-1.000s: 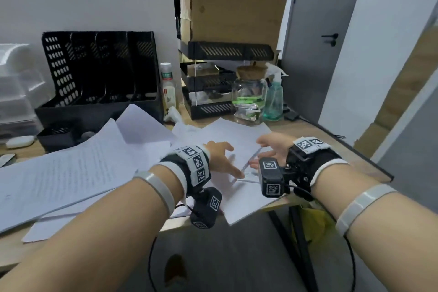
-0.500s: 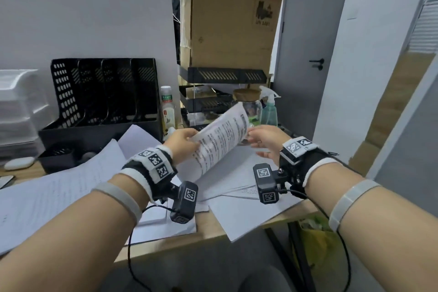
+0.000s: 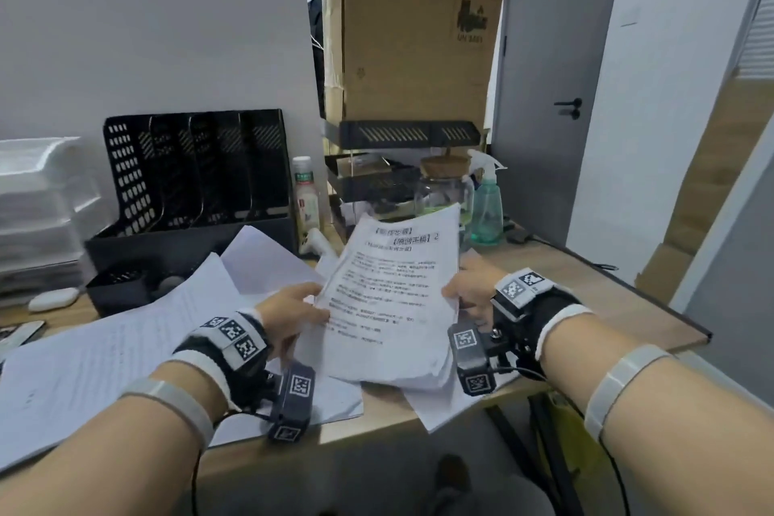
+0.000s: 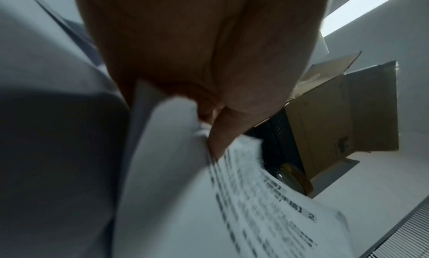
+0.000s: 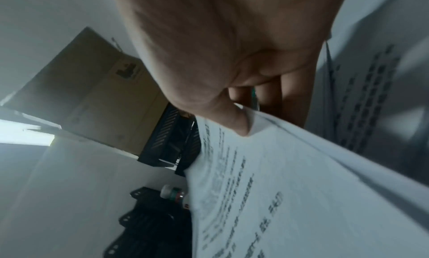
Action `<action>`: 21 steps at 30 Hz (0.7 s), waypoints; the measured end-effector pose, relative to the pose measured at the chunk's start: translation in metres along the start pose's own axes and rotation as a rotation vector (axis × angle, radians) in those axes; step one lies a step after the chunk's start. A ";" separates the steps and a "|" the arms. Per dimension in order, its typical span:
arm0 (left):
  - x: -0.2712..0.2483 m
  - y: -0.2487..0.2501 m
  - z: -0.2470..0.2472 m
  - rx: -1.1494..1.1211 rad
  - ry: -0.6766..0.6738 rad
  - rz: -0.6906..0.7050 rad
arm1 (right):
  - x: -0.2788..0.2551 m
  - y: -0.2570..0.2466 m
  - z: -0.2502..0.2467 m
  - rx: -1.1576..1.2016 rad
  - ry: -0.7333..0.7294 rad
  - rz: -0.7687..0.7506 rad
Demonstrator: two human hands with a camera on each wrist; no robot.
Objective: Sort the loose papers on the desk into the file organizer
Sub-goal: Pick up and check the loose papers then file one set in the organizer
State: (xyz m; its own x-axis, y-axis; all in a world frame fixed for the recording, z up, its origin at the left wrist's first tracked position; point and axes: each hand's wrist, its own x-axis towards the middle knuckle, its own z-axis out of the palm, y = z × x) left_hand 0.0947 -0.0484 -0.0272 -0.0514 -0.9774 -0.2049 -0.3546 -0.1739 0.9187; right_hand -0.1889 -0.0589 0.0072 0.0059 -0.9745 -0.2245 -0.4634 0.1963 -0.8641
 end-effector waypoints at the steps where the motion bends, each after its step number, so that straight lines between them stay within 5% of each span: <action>1: 0.006 0.000 -0.002 0.057 -0.016 -0.020 | 0.009 0.004 -0.001 -0.086 0.009 0.006; 10: 0.072 0.028 0.000 -0.198 -0.146 -0.061 | 0.092 0.028 -0.024 0.075 -0.028 0.044; 21: 0.084 0.034 0.008 -0.326 -0.107 0.033 | 0.083 0.001 -0.031 0.061 0.033 -0.029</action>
State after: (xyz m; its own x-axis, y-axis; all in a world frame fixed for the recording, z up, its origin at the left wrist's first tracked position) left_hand 0.0710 -0.1352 -0.0153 -0.1619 -0.9681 -0.1915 -0.0351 -0.1883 0.9815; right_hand -0.2168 -0.1428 0.0016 -0.0113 -0.9827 -0.1850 -0.4087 0.1734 -0.8960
